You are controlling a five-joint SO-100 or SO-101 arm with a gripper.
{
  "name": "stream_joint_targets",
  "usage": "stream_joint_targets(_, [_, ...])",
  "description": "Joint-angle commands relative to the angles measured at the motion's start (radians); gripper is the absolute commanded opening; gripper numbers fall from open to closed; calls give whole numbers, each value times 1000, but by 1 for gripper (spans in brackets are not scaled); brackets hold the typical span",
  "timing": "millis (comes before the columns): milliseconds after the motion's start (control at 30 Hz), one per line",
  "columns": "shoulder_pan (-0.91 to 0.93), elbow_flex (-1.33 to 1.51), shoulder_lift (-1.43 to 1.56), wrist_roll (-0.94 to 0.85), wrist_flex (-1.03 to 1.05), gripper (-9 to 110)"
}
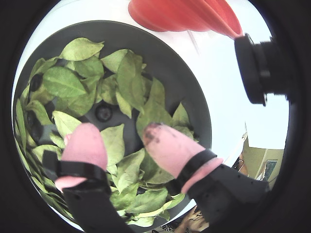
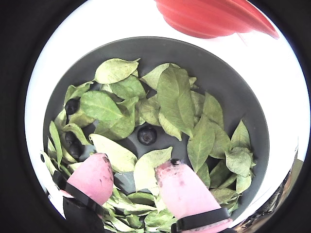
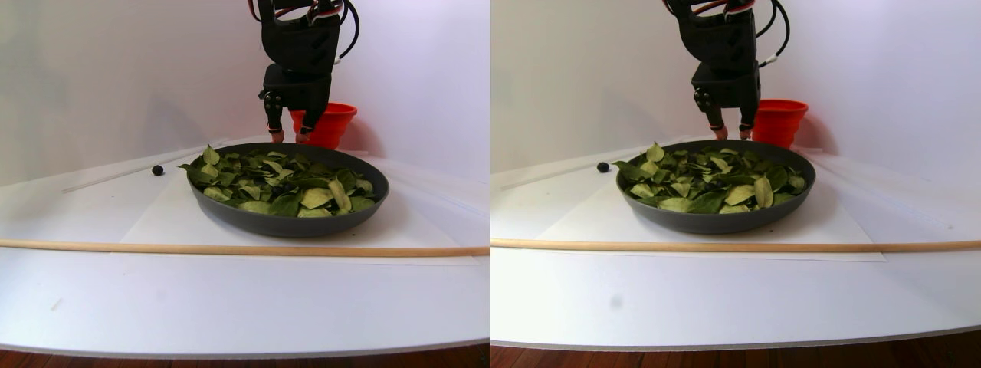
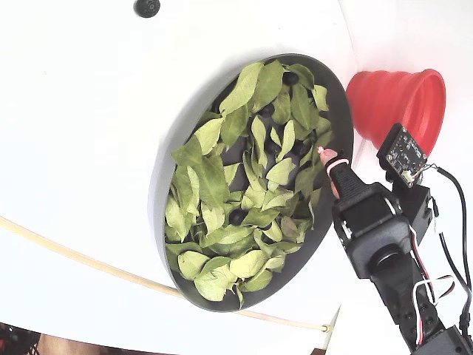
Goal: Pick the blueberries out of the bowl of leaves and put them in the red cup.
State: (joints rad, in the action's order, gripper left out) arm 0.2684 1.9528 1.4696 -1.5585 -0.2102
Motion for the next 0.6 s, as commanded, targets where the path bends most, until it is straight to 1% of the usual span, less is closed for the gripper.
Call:
stream_joint_targets(0, [5,-34,6,0,-38,17])
stream_joint_targets(567, [15,-132,-117,25,-78,17])
